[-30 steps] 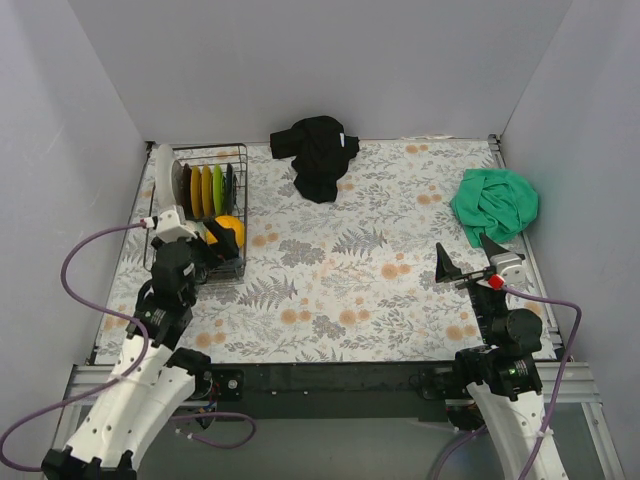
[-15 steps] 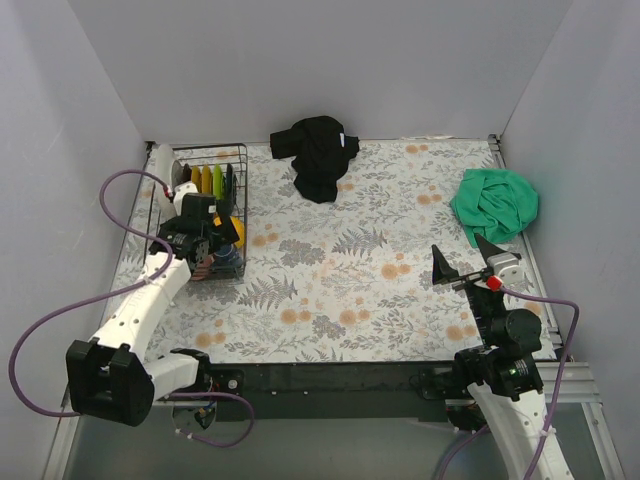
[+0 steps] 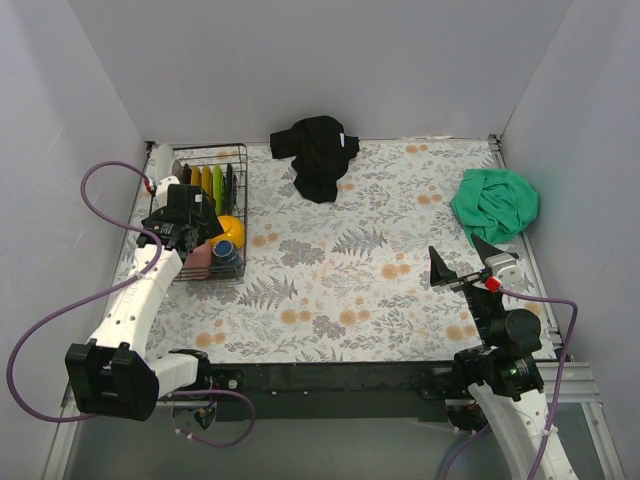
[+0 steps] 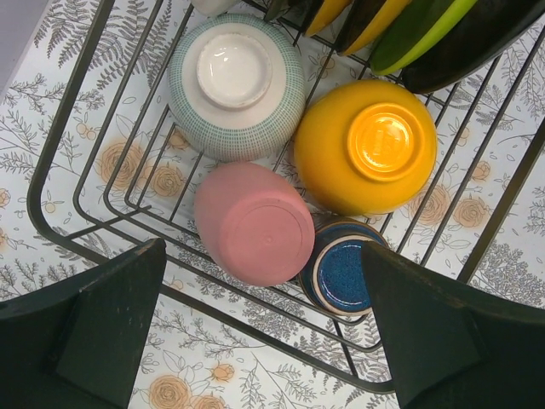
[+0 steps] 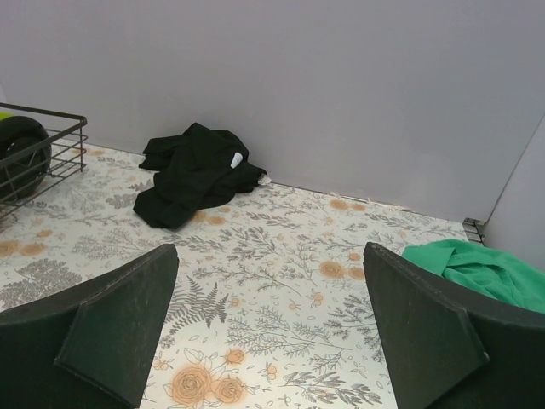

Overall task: Unload the mixed dishes from the dish rack
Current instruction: Pick up the cup from the dish rack.

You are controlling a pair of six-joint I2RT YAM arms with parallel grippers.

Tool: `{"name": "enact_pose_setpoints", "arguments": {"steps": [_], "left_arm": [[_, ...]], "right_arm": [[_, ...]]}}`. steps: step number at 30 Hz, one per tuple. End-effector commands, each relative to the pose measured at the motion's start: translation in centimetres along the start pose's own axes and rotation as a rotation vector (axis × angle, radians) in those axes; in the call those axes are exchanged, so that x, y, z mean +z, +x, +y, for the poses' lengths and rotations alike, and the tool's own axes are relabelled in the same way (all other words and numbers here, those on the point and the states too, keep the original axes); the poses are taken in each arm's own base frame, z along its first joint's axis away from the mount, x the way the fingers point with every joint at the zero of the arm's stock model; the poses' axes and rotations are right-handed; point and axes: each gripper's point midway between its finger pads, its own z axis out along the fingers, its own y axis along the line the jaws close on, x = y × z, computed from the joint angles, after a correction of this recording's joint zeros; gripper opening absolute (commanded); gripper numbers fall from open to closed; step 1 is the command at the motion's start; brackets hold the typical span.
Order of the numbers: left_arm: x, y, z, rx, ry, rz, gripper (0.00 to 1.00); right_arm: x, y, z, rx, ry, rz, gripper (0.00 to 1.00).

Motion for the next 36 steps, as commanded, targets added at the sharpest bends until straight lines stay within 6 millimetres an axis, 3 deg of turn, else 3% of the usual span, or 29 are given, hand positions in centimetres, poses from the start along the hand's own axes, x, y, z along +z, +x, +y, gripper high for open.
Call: {"name": "enact_pose_setpoints", "arguments": {"steps": [1,11,23,31,36], "left_arm": [[0.3,-0.3,0.9,-0.003,-0.038,0.003,0.98],[3.5,2.1,0.9,-0.022,-0.051,0.100,0.98],[4.3,4.2,1.4,-0.012,-0.064,0.142,0.95],[4.6,4.3,1.6,-0.004,-0.075,0.132,0.80],[3.9,3.3,1.4,-0.017,-0.056,0.105,0.62]], "right_arm": [[-0.7,-2.7,-0.1,-0.005,-0.001,-0.107,0.98],[-0.8,-2.8,0.2,0.000,-0.013,-0.114,0.98],[-0.7,-2.7,0.3,-0.001,-0.014,-0.111,0.98],[-0.7,-2.5,0.3,-0.003,-0.015,-0.102,0.98],[-0.6,-2.5,0.3,-0.005,-0.018,-0.101,0.98]]}}
